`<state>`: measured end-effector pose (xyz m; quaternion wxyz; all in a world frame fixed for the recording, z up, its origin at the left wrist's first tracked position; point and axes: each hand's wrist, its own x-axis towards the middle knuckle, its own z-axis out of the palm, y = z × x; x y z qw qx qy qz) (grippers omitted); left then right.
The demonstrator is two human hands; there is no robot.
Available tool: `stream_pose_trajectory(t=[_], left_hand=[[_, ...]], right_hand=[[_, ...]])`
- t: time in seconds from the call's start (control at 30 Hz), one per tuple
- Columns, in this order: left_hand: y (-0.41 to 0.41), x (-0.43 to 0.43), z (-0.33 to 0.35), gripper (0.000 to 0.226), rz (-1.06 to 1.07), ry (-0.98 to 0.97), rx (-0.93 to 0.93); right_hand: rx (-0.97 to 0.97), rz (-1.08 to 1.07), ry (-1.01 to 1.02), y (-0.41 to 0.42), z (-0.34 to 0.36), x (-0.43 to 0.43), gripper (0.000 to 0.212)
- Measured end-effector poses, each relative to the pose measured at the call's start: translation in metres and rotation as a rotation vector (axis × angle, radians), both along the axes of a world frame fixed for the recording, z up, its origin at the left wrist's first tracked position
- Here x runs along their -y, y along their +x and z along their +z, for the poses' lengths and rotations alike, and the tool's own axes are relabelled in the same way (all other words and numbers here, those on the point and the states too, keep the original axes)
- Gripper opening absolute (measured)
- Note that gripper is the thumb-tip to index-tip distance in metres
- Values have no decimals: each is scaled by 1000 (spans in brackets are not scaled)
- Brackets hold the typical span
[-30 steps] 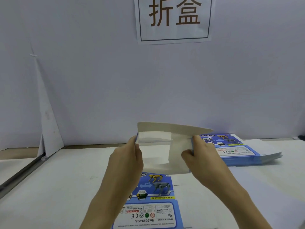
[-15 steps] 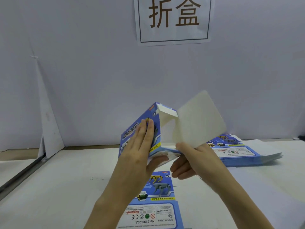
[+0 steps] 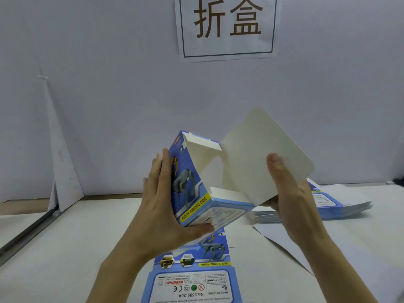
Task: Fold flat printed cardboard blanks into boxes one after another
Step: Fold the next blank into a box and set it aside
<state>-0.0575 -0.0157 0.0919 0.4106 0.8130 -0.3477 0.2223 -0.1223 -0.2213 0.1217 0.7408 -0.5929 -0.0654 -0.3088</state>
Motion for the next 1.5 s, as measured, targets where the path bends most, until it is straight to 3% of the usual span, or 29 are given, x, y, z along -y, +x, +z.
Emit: stream_pose_trajectory(t=[0.17,0.27,0.37,0.47,0.57,0.67,0.8,0.9,1.0,1.13,1.3,1.4,1.5], left_hand=[[-1,1,3,122,-67,-60,291],[1,3,6,119,-91,-19,306],[-2,10,14,128,39,-75,82],[-4,4,6,120,-34,89,207],[-7,-6,4,123,-70,96,228],[-9,-3,11,123,-92,36,224],[-11,-8,18,124,-131,-45,220],[-11,-13,20,124,-115,-61,236],[-15,-8,24,122,-138,-70,260],[-17,-11,24,117,-159,-75,200],[-16,-16,22,129,-136,-80,62],[-11,-14,18,130,-123,-55,107],[-13,-13,17,124,-86,-35,104]], right_hand=[[43,172,517,10,-5,-2,28],[-264,266,687,22,-15,2,44],[-677,408,623,27,-27,-1,29],[-830,579,492,26,-32,-9,20],[-776,648,485,23,-28,-8,27],[-644,548,561,21,-21,-1,30],[-251,430,643,17,-9,10,37],[-89,543,605,9,-2,7,37],[-243,774,653,8,-3,3,52],[-518,832,809,15,-12,-4,27],[-497,773,889,22,-18,0,51],[-461,635,798,17,-11,2,31],[-404,293,549,19,-12,8,16]])
